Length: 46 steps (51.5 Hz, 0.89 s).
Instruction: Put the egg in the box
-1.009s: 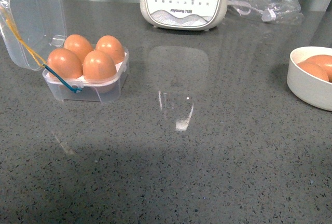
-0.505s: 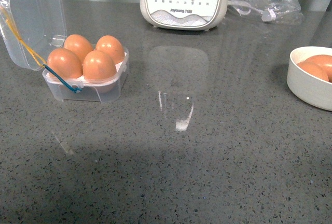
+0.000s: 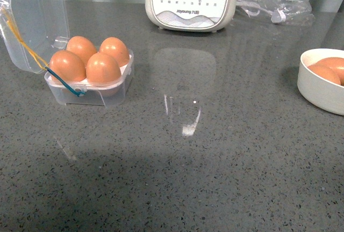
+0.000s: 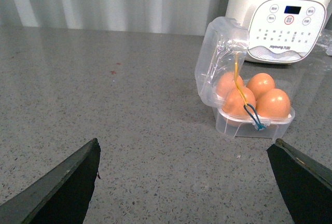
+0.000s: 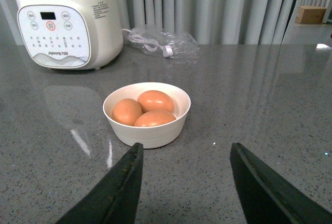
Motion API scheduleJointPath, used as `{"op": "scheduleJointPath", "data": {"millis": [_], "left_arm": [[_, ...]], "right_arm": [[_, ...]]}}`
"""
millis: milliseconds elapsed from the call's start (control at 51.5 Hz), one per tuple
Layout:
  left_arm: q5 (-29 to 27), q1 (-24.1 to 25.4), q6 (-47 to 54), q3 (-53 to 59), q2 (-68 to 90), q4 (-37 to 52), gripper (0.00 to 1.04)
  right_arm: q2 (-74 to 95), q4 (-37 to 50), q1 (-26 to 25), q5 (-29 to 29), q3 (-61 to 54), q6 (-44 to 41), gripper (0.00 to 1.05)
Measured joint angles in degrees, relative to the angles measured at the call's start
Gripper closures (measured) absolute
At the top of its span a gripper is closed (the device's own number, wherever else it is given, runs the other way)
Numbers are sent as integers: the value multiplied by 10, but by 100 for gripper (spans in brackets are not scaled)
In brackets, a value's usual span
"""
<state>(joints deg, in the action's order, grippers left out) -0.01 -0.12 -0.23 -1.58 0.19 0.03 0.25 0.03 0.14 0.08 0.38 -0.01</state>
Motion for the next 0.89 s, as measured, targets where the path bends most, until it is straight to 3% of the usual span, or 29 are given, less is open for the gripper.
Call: {"op": "scheduleJointPath", "data": {"millis": [252,621,737,776,893], "left_arm": [[0,0,0,0,0,0,7],[0,0,0,0,0,0,7],[-30,5,-144,-51,94,-136,7],[-29,13,-196,-59,130,-132,7],[-5,37,-223,-80,186,-77,7]], "right_arm": [[0,0,0,0,0,0,6],[0,0,0,0,0,0,7],[0,0,0,0,0,0,7],[0,0,0,0,0,0,7],[0,0,0,0,0,0,7]]}}
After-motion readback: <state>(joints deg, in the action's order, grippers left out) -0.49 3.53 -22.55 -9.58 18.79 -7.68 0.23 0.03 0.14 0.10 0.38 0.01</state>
